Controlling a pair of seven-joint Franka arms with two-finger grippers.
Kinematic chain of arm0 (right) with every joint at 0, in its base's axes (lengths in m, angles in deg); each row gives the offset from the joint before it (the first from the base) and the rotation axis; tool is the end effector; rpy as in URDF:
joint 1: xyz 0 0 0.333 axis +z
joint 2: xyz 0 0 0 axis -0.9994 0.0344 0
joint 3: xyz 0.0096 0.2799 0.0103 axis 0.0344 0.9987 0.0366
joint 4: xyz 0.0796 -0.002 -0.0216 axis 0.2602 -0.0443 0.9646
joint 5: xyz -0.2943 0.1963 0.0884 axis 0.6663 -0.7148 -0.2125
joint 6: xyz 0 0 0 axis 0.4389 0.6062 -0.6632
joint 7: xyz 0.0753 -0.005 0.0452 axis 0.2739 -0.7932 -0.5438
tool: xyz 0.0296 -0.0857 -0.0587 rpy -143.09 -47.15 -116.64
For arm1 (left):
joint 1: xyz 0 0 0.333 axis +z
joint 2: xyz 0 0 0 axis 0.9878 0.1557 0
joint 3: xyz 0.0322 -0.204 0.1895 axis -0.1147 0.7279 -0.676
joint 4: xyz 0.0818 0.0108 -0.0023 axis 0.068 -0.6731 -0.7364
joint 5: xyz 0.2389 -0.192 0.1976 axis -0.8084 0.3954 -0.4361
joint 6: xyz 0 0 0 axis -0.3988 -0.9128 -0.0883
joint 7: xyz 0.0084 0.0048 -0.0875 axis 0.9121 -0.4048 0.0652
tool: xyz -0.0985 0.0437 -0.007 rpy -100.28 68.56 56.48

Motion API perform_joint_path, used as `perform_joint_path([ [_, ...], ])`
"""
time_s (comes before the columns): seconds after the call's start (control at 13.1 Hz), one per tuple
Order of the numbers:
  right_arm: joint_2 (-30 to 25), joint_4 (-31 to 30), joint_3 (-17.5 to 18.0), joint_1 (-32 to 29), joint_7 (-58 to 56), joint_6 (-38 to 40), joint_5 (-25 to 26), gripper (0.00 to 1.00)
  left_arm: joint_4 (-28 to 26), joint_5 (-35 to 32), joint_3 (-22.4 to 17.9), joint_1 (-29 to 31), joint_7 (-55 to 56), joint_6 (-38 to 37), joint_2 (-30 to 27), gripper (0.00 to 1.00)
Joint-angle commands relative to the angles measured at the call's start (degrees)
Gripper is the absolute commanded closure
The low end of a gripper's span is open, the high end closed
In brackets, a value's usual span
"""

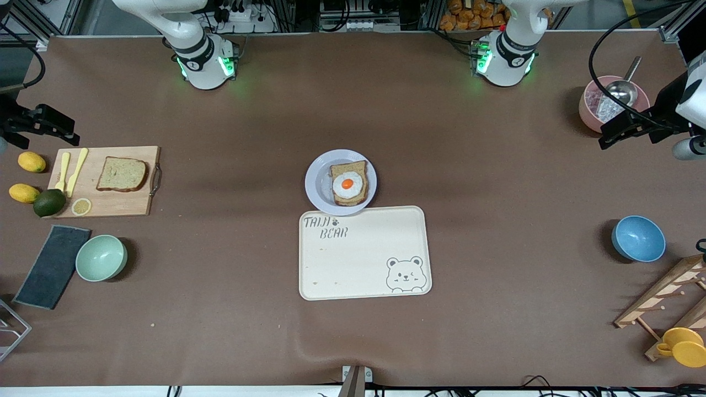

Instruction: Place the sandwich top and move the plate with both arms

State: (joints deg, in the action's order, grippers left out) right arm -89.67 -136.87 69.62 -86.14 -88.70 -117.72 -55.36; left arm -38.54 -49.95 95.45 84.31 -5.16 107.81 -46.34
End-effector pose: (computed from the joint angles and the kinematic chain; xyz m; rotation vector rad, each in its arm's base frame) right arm 0.5117 -0.0325 0.5908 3.1258 0.1097 -0.0520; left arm 0.5223 -0.0375 0.6011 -3.1234 -0.1799 0.0407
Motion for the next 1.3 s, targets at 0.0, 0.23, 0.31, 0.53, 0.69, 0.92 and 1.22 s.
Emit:
perform_joint_path([
  [0.0, -0.43, -0.65, 0.03, 0.31, 0.94, 0.17, 0.92, 0.00, 0.01, 0.23, -0.05, 0.25, 0.88, -0.27, -0.07, 0.00],
  [0.23, 0.53, -1.53, -0.23, -0.48, 0.59, -0.36, 0.92, 0.00, -0.07, 0.31, 0.04, 0.25, 0.88, 0.26, 0.02, 0.00],
  [0.31, 0.88, -1.71, -0.23, -1.27, 0.50, -0.62, 0.92, 0.00, -0.07, 0.31, 0.04, 0.25, 0.88, 0.52, 0.10, 0.00],
  [0.53, 1.68, -2.41, -0.32, -1.80, 0.33, -1.24, 0.83, 0.00, -0.25, 0.31, 0.04, 0.25, 0.79, 0.53, 0.28, 0.00],
  [0.69, 1.68, -3.37, -0.32, -2.24, 0.33, -1.50, 0.83, 0.00, -0.25, 0.31, -0.05, 0.25, 0.88, 0.53, 0.54, 0.00],
  [0.92, 1.68, -3.64, -0.32, -2.33, 0.24, -1.86, 0.74, 0.00, -0.25, 0.31, -0.05, 0.42, 0.79, 0.62, 0.63, 0.00],
  [1.22, 1.85, -3.90, -0.32, -3.20, -0.20, -1.94, 0.30, 0.00, -0.34, 0.31, -0.05, 0.51, 0.79, 0.62, 0.98, 0.00],
])
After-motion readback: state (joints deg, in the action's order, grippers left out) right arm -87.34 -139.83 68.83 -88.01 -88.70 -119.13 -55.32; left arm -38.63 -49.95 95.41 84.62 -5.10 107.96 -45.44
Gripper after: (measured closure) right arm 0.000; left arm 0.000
